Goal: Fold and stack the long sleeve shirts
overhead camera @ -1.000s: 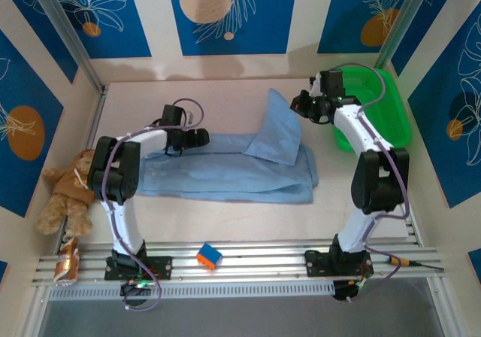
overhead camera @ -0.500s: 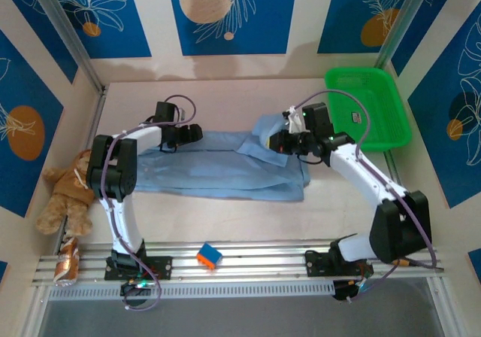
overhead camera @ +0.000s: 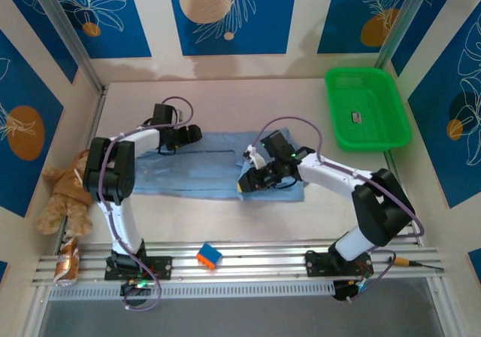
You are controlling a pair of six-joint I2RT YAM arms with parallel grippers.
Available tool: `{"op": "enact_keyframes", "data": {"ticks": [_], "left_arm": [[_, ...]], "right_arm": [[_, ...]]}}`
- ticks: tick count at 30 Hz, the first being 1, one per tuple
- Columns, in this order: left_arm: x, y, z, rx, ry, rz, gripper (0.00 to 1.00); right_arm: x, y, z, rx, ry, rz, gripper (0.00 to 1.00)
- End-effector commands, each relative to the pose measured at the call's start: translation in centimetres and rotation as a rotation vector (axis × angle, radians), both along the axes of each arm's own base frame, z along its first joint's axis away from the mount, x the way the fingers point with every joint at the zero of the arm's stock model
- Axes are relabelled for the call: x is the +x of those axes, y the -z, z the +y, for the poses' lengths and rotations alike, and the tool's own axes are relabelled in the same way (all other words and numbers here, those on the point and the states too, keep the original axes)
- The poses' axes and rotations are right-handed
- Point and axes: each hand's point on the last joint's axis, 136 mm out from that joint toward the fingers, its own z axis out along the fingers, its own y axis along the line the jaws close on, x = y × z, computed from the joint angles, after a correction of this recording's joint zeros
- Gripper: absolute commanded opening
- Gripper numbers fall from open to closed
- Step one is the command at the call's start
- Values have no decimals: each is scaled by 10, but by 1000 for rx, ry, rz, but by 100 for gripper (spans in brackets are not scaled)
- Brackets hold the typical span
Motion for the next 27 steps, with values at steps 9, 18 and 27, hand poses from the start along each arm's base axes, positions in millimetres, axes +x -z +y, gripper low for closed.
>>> {"op": "enact_keyframes", "data": {"ticks": [9,18,27], "left_arm": [[-15,-73,-5,-117,10,-128,86],[-27,-133,-26,-39,154,-306,87],[-58,-148,-45,4,284,-376,88]], "right_arm": [[14,-28,-60,-155,307,-30,59],[2,24,-125,-416,579,161,56],[6,53,-124,-435,666,205,56]]}}
